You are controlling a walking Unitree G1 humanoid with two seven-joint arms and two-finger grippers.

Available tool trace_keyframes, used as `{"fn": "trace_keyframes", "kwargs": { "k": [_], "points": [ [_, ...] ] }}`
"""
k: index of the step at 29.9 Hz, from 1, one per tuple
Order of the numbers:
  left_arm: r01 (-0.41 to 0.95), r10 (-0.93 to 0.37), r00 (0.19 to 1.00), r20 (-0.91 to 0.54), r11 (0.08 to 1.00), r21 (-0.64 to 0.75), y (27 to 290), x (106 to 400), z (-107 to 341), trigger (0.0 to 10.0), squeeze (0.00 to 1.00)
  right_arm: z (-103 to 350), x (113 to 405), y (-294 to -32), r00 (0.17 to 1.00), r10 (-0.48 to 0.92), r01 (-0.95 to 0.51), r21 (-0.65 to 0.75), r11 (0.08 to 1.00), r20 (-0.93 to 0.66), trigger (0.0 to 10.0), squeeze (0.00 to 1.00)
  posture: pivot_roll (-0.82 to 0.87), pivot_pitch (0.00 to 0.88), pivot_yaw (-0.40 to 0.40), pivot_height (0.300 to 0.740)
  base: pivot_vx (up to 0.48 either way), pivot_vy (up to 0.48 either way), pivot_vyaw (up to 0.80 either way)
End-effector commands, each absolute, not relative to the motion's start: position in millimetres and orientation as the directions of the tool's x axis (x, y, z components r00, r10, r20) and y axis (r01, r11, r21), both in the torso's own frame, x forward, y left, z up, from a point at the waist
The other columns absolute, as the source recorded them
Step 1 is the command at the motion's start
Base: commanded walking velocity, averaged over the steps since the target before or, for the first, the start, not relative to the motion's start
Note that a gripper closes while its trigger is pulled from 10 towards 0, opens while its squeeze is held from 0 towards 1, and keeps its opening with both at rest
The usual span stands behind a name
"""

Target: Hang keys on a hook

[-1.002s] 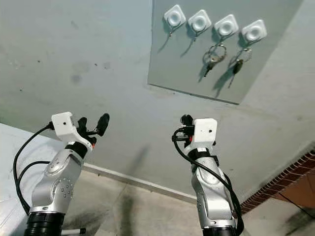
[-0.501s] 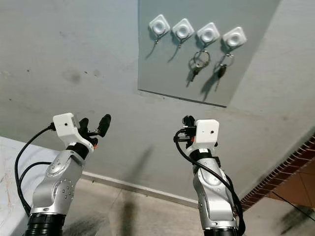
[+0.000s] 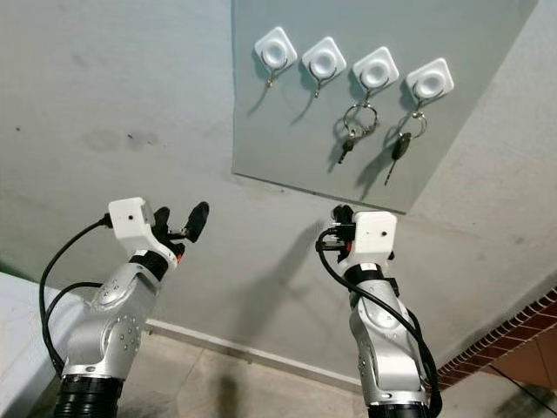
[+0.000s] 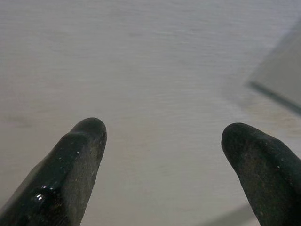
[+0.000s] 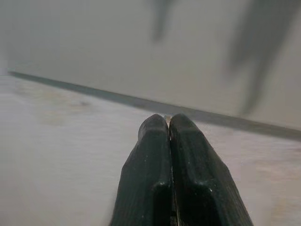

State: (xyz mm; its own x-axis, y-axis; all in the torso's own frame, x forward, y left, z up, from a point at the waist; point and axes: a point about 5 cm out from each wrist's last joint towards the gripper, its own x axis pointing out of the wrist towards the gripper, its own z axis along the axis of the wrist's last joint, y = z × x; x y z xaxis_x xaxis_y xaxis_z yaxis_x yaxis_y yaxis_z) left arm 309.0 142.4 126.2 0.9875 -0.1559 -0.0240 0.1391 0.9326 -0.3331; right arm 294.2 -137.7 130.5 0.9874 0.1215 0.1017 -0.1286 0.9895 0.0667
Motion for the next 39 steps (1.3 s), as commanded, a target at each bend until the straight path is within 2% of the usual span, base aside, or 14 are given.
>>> {"fn": "trace_keyframes", "kwargs": {
  "k": [1, 5, 20, 26, 32, 39],
  "points": [
    [0.147, -0.161, 0.987, -0.017, 0.935, -0.324, 138.6, 309.6, 129.4, 10.0, 0.0, 134.9, 294.5, -142.0, 0.987, 0.112, -0.12, 0.059, 0.991, 0.116, 10.0, 0.0, 0.02, 0.014, -0.036, 0.74, 0.0, 0.0, 0.0],
    [0.15, -0.164, 0.986, -0.017, 0.938, -0.311, 137.4, 309.9, 130.2, 10.0, 0.0, 134.2, 295.3, -141.7, 0.988, 0.112, -0.119, 0.061, 0.991, 0.106, 10.0, 0.0, 0.02, 0.009, -0.037, 0.74, 0.0, 0.0, 0.0],
    [0.352, -0.352, 0.935, 0.036, 0.913, -0.205, 111.1, 298.9, 141.8, 10.0, 0.0, 148.3, 299.7, -139.8, 0.956, 0.24, -0.248, 0.027, 0.968, 0.171, 10.0, 0.0, 0.02, 0.009, -0.044, 0.74, 0.0, 0.0, 0.0],
    [0.477, -0.47, 0.879, 0.078, 0.869, -0.134, 103.6, 291.9, 156.5, 10.0, 0.0, 182.1, 303.1, -133.5, 0.875, 0.375, -0.399, 0.017, 0.917, 0.305, 10.0, 0.0, 0.02, 0.02, -0.041, 0.74, 0.0, 0.0, 0.0],
    [0.496, -0.482, 0.866, 0.13, 0.861, -0.11, 103.2, 294.2, 174.5, 10.0, 0.0, 206.1, 306.8, -128.7, 0.826, 0.411, -0.45, 0.011, 0.893, 0.385, 10.0, 0.0, 0.02, 0.02, -0.041, 0.74, 0.0, 0.0, 0.0],
    [0.505, -0.486, 0.858, 0.163, 0.856, -0.107, 99.6, 293.1, 184.8, 10.0, 0.0, 218.7, 309.2, -127.5, 0.807, 0.409, -0.457, 0.012, 0.889, 0.427, 10.0, 0.0, 0.03, 0.022, -0.045, 0.74, 0.0, 0.0, 0.0]
  ]
}}
